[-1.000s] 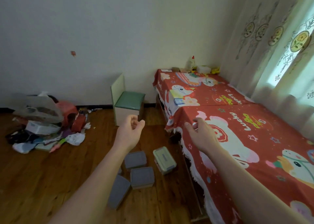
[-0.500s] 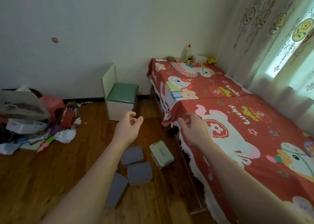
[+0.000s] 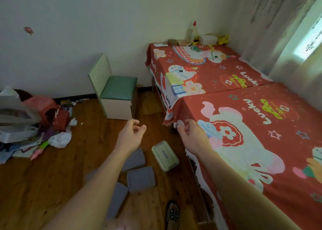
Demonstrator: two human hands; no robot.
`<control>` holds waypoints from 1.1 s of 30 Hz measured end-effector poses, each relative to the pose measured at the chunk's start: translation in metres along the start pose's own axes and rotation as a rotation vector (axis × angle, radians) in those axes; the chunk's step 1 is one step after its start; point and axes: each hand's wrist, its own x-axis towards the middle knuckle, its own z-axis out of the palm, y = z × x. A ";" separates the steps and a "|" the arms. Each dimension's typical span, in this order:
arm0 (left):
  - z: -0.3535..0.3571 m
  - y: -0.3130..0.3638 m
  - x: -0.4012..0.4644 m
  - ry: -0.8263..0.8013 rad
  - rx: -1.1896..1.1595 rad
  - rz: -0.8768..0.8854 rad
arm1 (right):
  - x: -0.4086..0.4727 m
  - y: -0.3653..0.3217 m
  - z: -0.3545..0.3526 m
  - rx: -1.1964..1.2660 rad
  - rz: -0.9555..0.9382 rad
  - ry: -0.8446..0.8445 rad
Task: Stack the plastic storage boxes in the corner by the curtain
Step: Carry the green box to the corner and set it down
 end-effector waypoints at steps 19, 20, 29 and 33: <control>0.150 -0.033 0.168 -0.207 0.102 -0.201 | 0.153 0.100 0.104 0.063 0.197 -0.268; 0.154 -0.042 0.176 -0.216 0.106 -0.210 | 0.155 0.101 0.113 0.057 0.202 -0.272; 0.201 -0.142 0.252 -0.310 0.077 -0.265 | 0.178 0.121 0.214 0.000 0.296 -0.301; 0.229 -0.194 0.272 -0.355 0.076 -0.295 | 0.187 0.143 0.266 0.015 0.406 -0.328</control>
